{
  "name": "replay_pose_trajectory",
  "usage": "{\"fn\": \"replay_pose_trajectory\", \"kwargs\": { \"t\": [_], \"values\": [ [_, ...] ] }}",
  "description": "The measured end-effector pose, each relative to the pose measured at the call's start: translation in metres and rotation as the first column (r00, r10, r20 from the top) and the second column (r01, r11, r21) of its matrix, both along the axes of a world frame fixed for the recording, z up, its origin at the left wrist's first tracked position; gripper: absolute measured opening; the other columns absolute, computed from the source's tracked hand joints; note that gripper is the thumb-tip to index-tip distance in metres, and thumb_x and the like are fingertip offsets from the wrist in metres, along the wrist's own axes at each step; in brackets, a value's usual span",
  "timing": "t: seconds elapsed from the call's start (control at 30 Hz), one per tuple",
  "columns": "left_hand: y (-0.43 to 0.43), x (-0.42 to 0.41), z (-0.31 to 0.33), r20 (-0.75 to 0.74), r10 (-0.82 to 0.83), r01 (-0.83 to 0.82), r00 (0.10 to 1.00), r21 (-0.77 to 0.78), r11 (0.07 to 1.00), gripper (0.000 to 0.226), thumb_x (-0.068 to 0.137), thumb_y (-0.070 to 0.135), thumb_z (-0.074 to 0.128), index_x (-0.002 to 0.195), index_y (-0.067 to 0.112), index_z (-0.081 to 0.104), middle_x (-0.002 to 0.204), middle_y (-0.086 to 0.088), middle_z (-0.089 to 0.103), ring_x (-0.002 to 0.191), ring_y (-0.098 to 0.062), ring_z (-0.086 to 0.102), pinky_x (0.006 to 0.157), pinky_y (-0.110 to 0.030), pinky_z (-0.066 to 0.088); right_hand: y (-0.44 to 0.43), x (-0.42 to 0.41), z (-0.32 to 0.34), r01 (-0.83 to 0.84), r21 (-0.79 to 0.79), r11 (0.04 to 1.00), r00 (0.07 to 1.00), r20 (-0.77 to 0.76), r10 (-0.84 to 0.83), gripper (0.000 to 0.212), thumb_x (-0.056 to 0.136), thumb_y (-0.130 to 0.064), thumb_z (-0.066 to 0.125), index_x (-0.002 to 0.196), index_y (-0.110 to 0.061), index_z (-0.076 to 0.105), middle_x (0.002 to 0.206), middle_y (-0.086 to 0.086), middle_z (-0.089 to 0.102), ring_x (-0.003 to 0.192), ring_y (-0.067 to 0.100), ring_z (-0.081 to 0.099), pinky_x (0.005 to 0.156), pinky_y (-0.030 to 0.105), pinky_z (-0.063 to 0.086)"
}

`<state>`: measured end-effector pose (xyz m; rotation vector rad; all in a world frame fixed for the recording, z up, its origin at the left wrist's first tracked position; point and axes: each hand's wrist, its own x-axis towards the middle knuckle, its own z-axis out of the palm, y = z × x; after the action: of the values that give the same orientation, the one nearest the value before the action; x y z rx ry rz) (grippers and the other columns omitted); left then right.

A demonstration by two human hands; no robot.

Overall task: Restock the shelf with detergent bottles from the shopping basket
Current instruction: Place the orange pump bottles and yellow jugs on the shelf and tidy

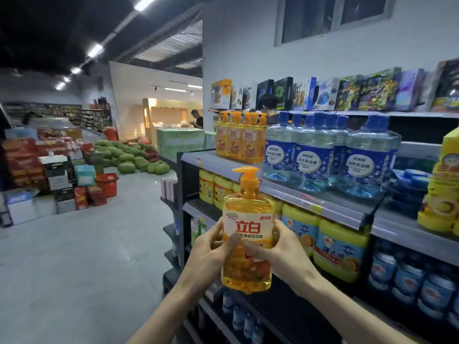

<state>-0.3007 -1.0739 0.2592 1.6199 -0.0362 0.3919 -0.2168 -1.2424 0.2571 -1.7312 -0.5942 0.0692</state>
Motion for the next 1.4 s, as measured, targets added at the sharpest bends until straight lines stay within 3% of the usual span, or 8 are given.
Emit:
{"fn": "replay_pose_trajectory", "kwargs": {
  "t": [0.2,0.33,0.6,0.73,0.87,1.07,1.23,1.4],
  "values": [
    [0.048,0.09,0.012,0.035,0.031,-0.031,0.999,0.006,0.999,0.044,0.089,0.043,0.065,0.132,0.038,0.061,0.108,0.02,0.078,0.103,0.002,0.073,0.076,-0.017,0.059,0.047,0.086,0.021,-0.051,0.014,0.999,0.998,0.035,0.051,0.072,0.067,-0.048,0.093,0.127,-0.028,0.06,0.112,-0.015,0.078,0.104,0.004,0.075,0.086,0.031,0.065],
    [0.078,0.151,0.032,0.072,0.041,-0.043,0.997,0.02,0.999,0.041,0.093,0.04,0.065,0.134,0.039,0.059,0.109,0.021,0.078,0.104,0.004,0.072,0.077,-0.015,0.058,0.075,0.151,0.049,-0.075,-0.007,0.997,0.995,0.072,0.075,0.077,0.063,-0.054,0.093,0.128,-0.032,0.059,0.113,-0.017,0.078,0.103,0.001,0.074,0.09,0.036,0.065],
    [0.134,0.265,0.073,0.228,0.076,-0.089,0.971,0.047,0.995,0.031,0.096,0.034,0.062,0.127,0.04,0.063,0.113,0.014,0.078,0.108,-0.002,0.073,0.08,-0.018,0.059,0.138,0.263,0.09,-0.098,0.092,0.991,0.986,0.147,0.084,0.065,0.07,-0.037,0.092,0.124,-0.031,0.057,0.108,-0.019,0.077,0.101,-0.001,0.074,0.075,0.021,0.062],
    [0.17,0.315,0.09,0.29,0.081,-0.103,0.954,0.061,0.993,0.043,0.096,0.04,0.06,0.138,0.036,0.062,0.12,0.013,0.077,0.115,-0.006,0.071,0.087,-0.024,0.061,0.179,0.307,0.105,-0.037,0.161,0.986,0.982,0.188,0.006,0.063,0.072,-0.03,0.095,0.123,-0.03,0.058,0.108,-0.009,0.079,0.098,0.004,0.076,0.073,0.024,0.063],
    [0.219,0.369,0.1,0.338,0.04,-0.063,0.94,0.057,0.996,0.043,0.097,0.038,0.059,0.141,0.035,0.06,0.121,0.013,0.077,0.114,-0.005,0.071,0.084,-0.02,0.06,0.23,0.35,0.114,0.018,0.201,0.98,0.975,0.212,-0.061,0.064,0.075,-0.026,0.096,0.126,-0.026,0.058,0.11,-0.008,0.079,0.099,0.006,0.076,0.078,0.029,0.065],
    [0.293,0.438,0.101,0.386,-0.048,0.036,0.921,0.038,0.999,0.046,0.099,0.036,0.057,0.144,0.028,0.059,0.124,0.009,0.076,0.117,-0.008,0.071,0.088,-0.023,0.06,0.3,0.403,0.121,0.135,0.17,0.976,0.946,0.27,-0.177,0.067,0.075,-0.028,0.096,0.129,-0.025,0.057,0.112,-0.006,0.077,0.1,0.007,0.076,0.079,0.034,0.066],
    [0.347,0.495,0.105,0.406,-0.136,0.13,0.904,0.044,0.991,0.047,0.098,0.036,0.056,0.143,0.027,0.058,0.123,0.009,0.076,0.116,-0.009,0.071,0.087,-0.022,0.059,0.349,0.445,0.125,0.222,0.155,0.963,0.921,0.291,-0.259,0.07,0.071,-0.036,0.098,0.128,-0.029,0.058,0.113,-0.008,0.076,0.1,0.004,0.075,0.074,0.029,0.065],
    [0.385,0.548,0.1,0.392,-0.222,0.217,0.893,0.059,0.974,0.051,0.1,0.031,0.057,0.151,0.028,0.052,0.129,0.006,0.075,0.119,-0.011,0.07,0.09,-0.022,0.059,0.385,0.487,0.115,0.296,0.141,0.945,0.906,0.273,-0.324,0.066,0.074,-0.032,0.097,0.126,-0.031,0.057,0.115,-0.01,0.077,0.104,0.007,0.075,0.084,0.034,0.066]
  ]
}}
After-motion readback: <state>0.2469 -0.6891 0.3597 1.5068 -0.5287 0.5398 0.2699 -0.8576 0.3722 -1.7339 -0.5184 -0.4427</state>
